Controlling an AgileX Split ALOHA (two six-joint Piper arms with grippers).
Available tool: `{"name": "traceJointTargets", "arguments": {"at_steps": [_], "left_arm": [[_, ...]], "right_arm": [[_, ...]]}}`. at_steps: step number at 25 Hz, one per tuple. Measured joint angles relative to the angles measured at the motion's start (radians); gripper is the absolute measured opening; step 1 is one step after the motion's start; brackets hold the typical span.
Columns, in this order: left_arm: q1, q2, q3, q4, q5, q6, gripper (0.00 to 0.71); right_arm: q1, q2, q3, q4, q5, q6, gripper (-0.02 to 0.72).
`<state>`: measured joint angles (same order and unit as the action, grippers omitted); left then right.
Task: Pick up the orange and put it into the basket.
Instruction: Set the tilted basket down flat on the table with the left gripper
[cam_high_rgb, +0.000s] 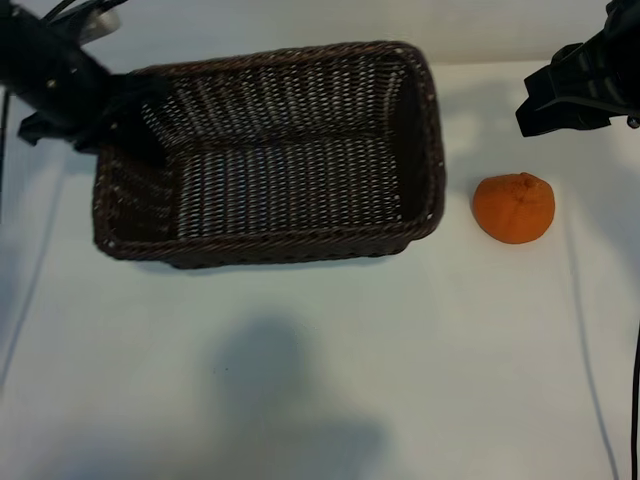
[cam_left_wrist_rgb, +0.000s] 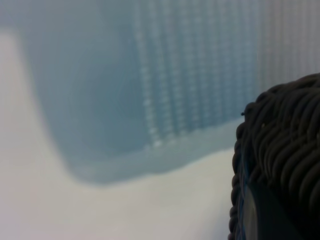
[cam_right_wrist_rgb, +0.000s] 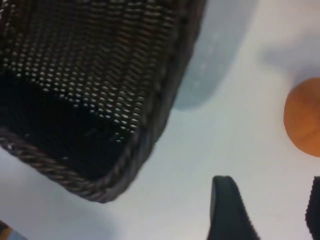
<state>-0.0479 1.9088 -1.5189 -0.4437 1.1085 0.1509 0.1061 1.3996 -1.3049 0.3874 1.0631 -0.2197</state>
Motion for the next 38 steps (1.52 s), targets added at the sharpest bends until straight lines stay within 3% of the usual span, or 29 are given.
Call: {"name": "traceJointTargets", "arguments": {"at_steps": [4,13,27,38], "left_arm": [[-0.032,0.055,-0.048,0.023,0.007,-0.032,0.160],[-0.034,0.146,-0.052,0.032,-0.008,-0.050,0.159],[-0.044,0.204,-0.052,0.014,-0.139,-0.022,0.159],[-0.054,0.204,-0.054,0.013,-0.130,-0.004,0.159]], "right_arm": [[0.000,0.000,0.000,0.000,0.000,0.000,0.391],[0.000,0.000,0.000,0.000,0.001,0.000,0.391],[0.000,0.000,0.000,0.000,0.001,0.000,0.391],[0.000,0.000,0.000,0.000,0.003,0.000,0.391]]}}
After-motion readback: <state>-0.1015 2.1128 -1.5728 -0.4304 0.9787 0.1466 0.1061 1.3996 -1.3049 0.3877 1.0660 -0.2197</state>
